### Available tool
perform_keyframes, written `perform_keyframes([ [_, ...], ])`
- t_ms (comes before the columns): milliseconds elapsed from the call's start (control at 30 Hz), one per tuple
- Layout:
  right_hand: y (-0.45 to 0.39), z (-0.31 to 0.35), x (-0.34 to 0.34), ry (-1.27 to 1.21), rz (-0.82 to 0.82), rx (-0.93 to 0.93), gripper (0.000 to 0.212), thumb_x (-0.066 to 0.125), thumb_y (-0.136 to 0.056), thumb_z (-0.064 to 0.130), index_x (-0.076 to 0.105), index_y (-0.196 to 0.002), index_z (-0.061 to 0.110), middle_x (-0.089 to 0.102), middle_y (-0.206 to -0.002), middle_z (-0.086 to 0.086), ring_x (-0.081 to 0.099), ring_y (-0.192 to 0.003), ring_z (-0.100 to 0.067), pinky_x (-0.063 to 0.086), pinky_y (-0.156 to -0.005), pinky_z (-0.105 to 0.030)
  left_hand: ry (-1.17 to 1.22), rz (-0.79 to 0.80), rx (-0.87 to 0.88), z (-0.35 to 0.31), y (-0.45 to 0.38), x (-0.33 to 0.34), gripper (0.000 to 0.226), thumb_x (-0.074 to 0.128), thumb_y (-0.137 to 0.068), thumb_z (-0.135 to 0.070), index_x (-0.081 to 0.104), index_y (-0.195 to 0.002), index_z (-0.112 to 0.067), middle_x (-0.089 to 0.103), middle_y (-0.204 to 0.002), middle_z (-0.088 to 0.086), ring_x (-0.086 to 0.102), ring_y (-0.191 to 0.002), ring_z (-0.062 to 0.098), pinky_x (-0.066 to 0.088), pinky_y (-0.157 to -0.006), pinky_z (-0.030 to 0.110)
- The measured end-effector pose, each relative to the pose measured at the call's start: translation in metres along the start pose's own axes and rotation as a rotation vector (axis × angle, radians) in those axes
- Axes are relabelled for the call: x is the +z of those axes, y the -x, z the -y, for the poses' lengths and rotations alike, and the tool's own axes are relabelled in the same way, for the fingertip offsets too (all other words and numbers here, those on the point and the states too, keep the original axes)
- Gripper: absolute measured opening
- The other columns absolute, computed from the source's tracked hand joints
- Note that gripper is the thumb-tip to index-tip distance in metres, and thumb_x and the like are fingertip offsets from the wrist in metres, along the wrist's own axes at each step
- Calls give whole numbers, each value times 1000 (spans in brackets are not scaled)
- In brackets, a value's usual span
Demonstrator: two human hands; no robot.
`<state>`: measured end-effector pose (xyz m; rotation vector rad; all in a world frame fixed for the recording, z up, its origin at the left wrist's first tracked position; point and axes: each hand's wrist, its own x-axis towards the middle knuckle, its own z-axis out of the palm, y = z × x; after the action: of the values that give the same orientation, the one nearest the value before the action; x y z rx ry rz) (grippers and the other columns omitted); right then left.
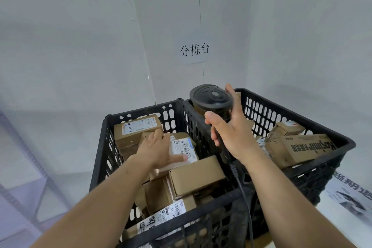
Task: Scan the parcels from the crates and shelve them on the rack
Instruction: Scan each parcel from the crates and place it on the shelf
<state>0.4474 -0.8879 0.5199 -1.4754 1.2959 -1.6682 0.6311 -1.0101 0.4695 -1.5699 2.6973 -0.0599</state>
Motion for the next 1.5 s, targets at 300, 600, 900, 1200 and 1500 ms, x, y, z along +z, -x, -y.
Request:
perform_keyframes([
  [300, 7, 5, 11, 12, -5, -19, 87, 65, -92, 26, 5, -152, 45, 51, -134, -20, 55, -51, -12, 47, -47, -24, 859, 221, -21, 29, 8, -12, 38, 70, -84, -41, 41, -92, -17, 72, -101, 8, 73, -85, 23, 60, -79, 43],
  [600, 15, 13, 21, 48, 9, -17, 87, 64, -93, 26, 5, -153, 45, 53, -133, -16, 55, -49, -10, 48, -46, -23, 854, 481, -75, 48, 26, -26, 81, 86, -60, -26, 36, -124, -30, 56, -128, 10, 64, -109, 27, 54, -90, 37],
  [900, 29, 18, 25, 37, 37, -34, 87, 66, -92, 27, 5, -149, 49, 54, -128, -9, 55, -51, -14, 47, -46, -25, 685, 589, -126, 55, 53, -42, 118, 80, -76, -28, -12, -145, -55, 44, -146, 6, 50, -124, 33, 53, -89, 44],
  [1200, 58, 29, 32, -6, 73, 3, 90, 65, -91, 26, 5, -153, 46, 60, -93, -5, 52, -49, -11, 49, -50, -27, 1291, -238, 38, 37, 66, -23, 124, 80, -72, 5, -4, -153, -38, 59, -132, -7, 57, -120, 8, 47, -103, 42],
  [1500, 113, 30, 43, -58, 96, 73, 92, 71, -87, 14, 11, -131, 69, 52, -131, -13, 53, -54, -17, 50, -51, -27, 1241, -368, 111, 19, 76, -27, 119, 77, -75, 3, -7, -154, -31, 52, -129, -18, 51, -104, -20, 43, -98, 19],
])
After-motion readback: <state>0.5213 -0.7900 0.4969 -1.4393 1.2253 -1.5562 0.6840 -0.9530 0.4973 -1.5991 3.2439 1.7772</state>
